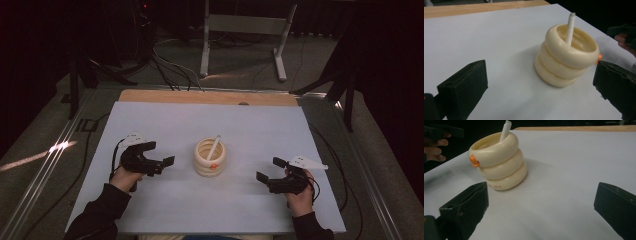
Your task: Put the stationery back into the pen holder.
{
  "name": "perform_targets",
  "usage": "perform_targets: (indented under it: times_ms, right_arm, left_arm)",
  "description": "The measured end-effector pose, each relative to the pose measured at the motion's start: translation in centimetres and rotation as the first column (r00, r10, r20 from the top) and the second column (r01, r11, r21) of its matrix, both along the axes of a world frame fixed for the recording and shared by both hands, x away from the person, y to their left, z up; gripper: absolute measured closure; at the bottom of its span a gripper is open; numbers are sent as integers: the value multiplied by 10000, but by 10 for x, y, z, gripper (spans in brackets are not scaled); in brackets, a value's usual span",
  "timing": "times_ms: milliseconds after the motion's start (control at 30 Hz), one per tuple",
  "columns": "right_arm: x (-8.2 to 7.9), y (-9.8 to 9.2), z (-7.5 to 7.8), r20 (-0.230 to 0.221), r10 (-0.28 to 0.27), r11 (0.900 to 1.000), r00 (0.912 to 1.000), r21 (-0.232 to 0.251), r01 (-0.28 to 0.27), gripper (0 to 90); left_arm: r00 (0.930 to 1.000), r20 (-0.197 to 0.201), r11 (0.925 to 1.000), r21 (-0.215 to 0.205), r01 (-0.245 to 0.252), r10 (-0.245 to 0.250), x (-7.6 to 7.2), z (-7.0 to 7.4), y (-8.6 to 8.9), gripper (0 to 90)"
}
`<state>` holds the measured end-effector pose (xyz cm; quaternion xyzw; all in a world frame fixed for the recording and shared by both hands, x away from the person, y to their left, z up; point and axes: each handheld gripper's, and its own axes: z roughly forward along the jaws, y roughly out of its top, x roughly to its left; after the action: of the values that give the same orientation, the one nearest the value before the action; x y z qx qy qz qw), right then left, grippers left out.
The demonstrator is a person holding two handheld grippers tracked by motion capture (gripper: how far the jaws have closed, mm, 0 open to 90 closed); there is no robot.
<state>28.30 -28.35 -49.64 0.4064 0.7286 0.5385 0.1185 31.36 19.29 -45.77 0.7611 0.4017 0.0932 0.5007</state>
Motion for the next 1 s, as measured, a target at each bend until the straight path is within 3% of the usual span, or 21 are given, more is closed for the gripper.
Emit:
perform_targets:
  times_ms: [367,633,833,1000]
  right_arm:
    - [0,1,0,-15,31,10000,10000,-60,-31,0]
    - [0,1,0,-8,43,10000,10000,-66,-43,0]
    - [0,1,0,-15,60,9999,10000,-111,-61,0]
    - [0,1,-1,-9,57,9999,10000,-116,-57,0]
  left_arm:
    - [9997,-227,9999,-72,-113,112,-20,-22,14,2]
    - [9998,-18,9997,-183,-184,184,-37,-32,21,2]
    - [9997,-25,9995,-153,-261,261,-46,-40,28,2]
    - [9995,31,9995,117,-308,307,-47,-46,28,2]
